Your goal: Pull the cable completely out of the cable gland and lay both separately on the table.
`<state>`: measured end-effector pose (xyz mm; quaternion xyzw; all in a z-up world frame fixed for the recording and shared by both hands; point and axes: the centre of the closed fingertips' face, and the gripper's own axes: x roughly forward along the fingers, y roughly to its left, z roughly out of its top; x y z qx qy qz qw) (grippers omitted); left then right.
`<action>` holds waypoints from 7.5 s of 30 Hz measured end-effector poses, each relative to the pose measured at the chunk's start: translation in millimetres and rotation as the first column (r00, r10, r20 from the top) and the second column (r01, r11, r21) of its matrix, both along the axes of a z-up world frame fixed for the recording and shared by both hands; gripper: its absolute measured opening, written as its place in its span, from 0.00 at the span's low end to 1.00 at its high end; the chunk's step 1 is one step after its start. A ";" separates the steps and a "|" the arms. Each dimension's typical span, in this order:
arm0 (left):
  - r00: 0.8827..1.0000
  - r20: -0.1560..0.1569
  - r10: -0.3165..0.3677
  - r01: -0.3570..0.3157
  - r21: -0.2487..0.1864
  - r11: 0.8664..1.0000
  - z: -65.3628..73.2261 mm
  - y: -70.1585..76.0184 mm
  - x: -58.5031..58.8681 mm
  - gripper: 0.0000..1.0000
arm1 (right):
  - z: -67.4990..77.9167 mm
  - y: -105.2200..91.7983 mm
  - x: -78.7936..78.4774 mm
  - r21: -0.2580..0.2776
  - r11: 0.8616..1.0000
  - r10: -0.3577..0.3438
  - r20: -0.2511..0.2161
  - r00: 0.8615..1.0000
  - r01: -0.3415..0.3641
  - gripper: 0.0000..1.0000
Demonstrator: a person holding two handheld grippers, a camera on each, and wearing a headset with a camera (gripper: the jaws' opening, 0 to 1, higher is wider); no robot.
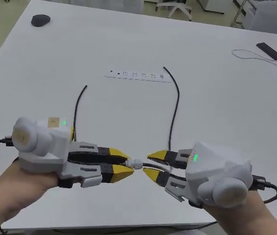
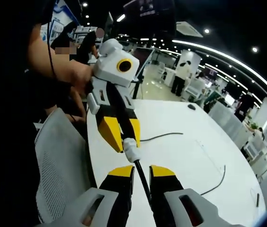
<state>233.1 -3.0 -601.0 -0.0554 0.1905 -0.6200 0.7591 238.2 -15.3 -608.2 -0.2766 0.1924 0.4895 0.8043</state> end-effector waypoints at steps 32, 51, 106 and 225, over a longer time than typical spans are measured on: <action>1.000 -0.002 0.015 -0.015 0.050 0.999 -15.0 1.2 0.7 0.15 | -20.1 3.2 -0.8 -0.052 0.998 -0.041 -0.039 0.998 0.039 0.00; 1.000 -0.006 0.028 -0.028 0.056 0.998 -21.4 0.7 3.5 0.15 | -27.1 -3.6 0.8 -0.048 0.995 -0.094 -0.056 0.994 0.091 0.00; 0.997 -0.049 0.056 -0.055 0.023 0.998 -22.7 -2.3 0.3 0.15 | -75.6 -69.1 10.9 -0.050 0.903 -0.424 -0.262 0.867 0.426 0.00; 0.996 -0.027 0.083 -0.082 0.036 0.996 -16.8 -0.4 1.0 0.15 | -97.5 -78.4 11.8 -0.037 0.838 -0.507 -0.419 0.753 0.544 0.00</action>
